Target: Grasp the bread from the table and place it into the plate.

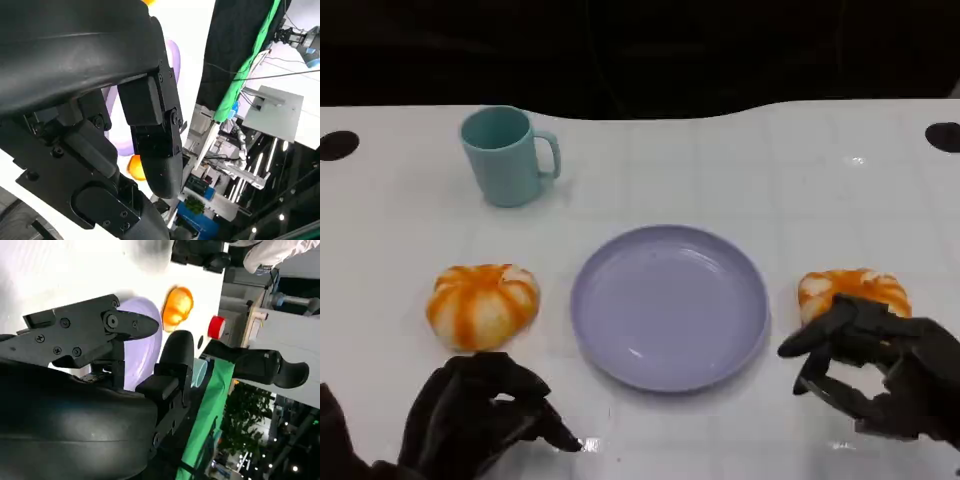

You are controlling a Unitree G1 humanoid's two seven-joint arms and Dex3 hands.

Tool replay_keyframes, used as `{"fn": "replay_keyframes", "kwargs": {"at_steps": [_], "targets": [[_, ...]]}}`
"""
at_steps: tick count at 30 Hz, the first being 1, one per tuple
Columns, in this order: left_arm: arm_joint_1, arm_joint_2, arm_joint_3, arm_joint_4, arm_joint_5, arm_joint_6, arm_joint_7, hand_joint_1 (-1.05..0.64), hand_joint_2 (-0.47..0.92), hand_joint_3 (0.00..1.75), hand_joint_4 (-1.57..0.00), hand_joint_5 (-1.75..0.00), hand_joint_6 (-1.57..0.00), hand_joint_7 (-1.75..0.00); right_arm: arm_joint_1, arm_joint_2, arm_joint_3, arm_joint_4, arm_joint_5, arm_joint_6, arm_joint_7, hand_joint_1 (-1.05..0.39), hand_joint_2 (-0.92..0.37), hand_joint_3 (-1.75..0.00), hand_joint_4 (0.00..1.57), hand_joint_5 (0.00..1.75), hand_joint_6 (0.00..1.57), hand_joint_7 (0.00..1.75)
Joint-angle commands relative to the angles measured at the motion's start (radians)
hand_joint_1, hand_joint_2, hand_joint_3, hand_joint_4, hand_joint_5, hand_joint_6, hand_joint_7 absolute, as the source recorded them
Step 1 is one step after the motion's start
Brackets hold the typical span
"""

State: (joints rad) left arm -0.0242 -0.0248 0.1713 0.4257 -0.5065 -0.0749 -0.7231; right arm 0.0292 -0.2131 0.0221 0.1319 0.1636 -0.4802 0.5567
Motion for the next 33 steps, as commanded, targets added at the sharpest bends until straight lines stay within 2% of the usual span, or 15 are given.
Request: {"fn": "replay_keyframes", "kwargs": {"at_steps": [1, 7, 9, 12, 16, 18, 21, 24, 28, 33], "targets": [[-0.003, 0.015, 0.005, 0.005, 0.006, -0.005, -0.007, -0.98, 0.57, 0.00, -1.57, -0.48, -1.57, -0.20, -0.028, -0.039, -0.023, 0.014, -0.074, -0.056, -0.044, -0.31, -0.92, -0.27, 0.36, 1.10, 0.38, 0.75], [-0.004, 0.014, 0.004, 0.008, 0.007, -0.005, -0.009, -0.96, 0.57, 0.00, -1.57, -0.48, -1.57, -0.21, -0.066, -0.098, -0.035, 0.015, -0.221, -0.117, -0.129, -0.36, -0.92, -0.22, 0.26, 0.97, 0.32, 0.63], [-0.004, 0.014, 0.003, 0.009, 0.007, -0.005, -0.010, -0.96, 0.57, 0.00, -1.57, -0.48, -1.57, -0.20, -0.083, -0.121, -0.042, 0.025, -0.285, -0.145, -0.172, -0.38, -0.92, -0.18, 0.24, 0.93, 0.33, 0.53], [-0.003, 0.012, 0.002, 0.007, 0.008, -0.004, -0.004, -0.95, 0.57, 0.00, -1.57, -0.47, -1.57, -0.20, -0.108, -0.155, -0.053, 0.043, -0.382, -0.173, -0.246, -0.43, -0.92, -0.10, 0.23, 0.83, 0.42, 0.27], [-0.003, 0.011, 0.002, 0.006, 0.008, 0.000, 0.001, -0.95, 0.57, 0.00, -1.57, -0.47, -1.57, -0.20, -0.140, -0.210, -0.052, 0.076, -0.493, -0.213, -0.323, -0.38, -0.91, -0.03, 0.16, 0.74, 0.41, 0.12], [-0.002, 0.011, 0.003, 0.004, 0.006, 0.003, 0.002, -0.95, 0.57, 0.00, -1.57, -0.47, -1.57, -0.20, -0.162, -0.236, -0.048, 0.094, -0.557, -0.220, -0.366, -0.37, -0.89, -0.01, 0.15, 0.62, 0.41, 0.06], [-0.004, 0.009, 0.003, 0.005, 0.006, 0.003, 0.004, -0.96, 0.57, 0.00, -1.57, -0.48, -1.57, -0.21, -0.189, -0.266, -0.034, 0.109, -0.643, -0.204, -0.418, -0.38, -0.87, 0.00, 0.17, 0.49, 0.41, 0.02], [-0.004, 0.008, 0.001, 0.005, 0.016, -0.006, 0.012, -0.99, 0.57, 0.00, -1.57, -0.50, -1.57, -0.22, -0.212, -0.300, -0.011, 0.107, -0.752, -0.162, -0.464, -0.42, -0.86, 0.00, 0.13, 0.42, 0.37, 0.00], [-0.005, 0.005, 0.004, 0.004, 0.012, -0.002, 0.009, -0.99, 0.56, 0.00, -1.57, -0.50, -1.57, -0.22, -0.236, -0.319, 0.031, 0.103, -0.853, -0.090, -0.503, -0.40, -0.81, 0.00, 0.10, 0.38, 0.34, 0.00], [-0.005, 0.003, 0.005, 0.001, 0.009, 0.005, 0.011, -0.99, 0.56, 0.00, -1.57, -0.49, -1.57, -0.22, -0.267, -0.340, 0.095, 0.124, -0.932, -0.048, -0.536, -0.40, -0.78, 0.00, 0.07, 0.37, 0.32, 0.00]]}}
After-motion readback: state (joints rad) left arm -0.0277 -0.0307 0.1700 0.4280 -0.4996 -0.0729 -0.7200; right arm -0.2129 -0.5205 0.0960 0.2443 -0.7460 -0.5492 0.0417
